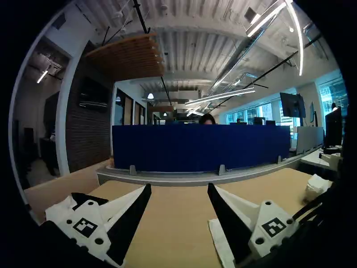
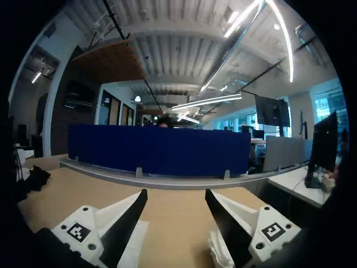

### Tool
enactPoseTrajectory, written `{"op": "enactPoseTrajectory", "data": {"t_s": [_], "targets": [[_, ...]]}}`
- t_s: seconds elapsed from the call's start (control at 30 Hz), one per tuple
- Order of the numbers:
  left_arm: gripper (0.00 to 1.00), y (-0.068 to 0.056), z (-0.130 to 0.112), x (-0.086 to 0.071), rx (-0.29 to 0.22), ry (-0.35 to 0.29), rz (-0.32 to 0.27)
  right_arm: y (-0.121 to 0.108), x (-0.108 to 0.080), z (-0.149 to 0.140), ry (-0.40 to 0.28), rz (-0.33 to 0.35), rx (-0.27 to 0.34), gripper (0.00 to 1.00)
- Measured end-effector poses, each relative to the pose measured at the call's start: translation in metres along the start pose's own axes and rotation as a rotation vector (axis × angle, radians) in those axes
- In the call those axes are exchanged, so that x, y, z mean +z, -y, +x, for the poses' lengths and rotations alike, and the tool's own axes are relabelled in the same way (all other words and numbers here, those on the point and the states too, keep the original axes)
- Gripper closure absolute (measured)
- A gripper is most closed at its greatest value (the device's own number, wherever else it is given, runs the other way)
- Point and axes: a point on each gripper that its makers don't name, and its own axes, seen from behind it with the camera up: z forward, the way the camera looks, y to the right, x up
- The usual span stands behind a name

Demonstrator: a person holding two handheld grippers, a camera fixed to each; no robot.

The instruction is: Fold towel

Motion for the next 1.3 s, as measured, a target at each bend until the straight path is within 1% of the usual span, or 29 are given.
{"op": "enactPoseTrajectory", "data": {"t_s": [0.1, 0.2, 0.37, 0.5, 0.6, 0.8, 0.9, 1.1, 1.3], "targets": [[0.06, -0.011, 0.008, -0.005, -0.006, 0.011, -0.008, 0.001, -0.001, 0.011, 0.01, 0.006, -0.005, 0.0], [0.06, -0.02, 0.011, -0.008, -0.005, 0.041, -0.033, 0.003, 0.0, 0.018, 0.025, 0.018, -0.011, 0.0], [0.06, -0.029, 0.012, -0.009, 0.028, 0.101, -0.076, 0.014, 0.001, 0.029, 0.049, 0.067, -0.029, 0.0], [0.06, -0.038, 0.014, -0.008, 0.057, 0.142, -0.124, 0.025, -0.001, 0.031, 0.089, 0.129, -0.054, 0.0], [0.06, -0.044, 0.013, -0.008, 0.073, 0.171, -0.16, 0.032, -0.003, 0.025, 0.141, 0.174, -0.071, 0.0], [0.06, -0.06, 0.001, -0.012, 0.112, 0.239, -0.251, 0.056, -0.011, 0.007, 0.258, 0.302, -0.097, 0.0], [0.06, -0.066, -0.004, -0.015, 0.135, 0.262, -0.286, 0.064, -0.017, 0.002, 0.292, 0.352, -0.109, 0.0], [0.06, -0.074, -0.015, -0.018, 0.16, 0.288, -0.324, 0.068, -0.02, -0.006, 0.321, 0.382, -0.134, 0.0], [0.06, -0.08, -0.033, -0.021, 0.174, 0.314, -0.351, 0.074, -0.025, -0.023, 0.359, 0.407, -0.155, 0.0]]}}
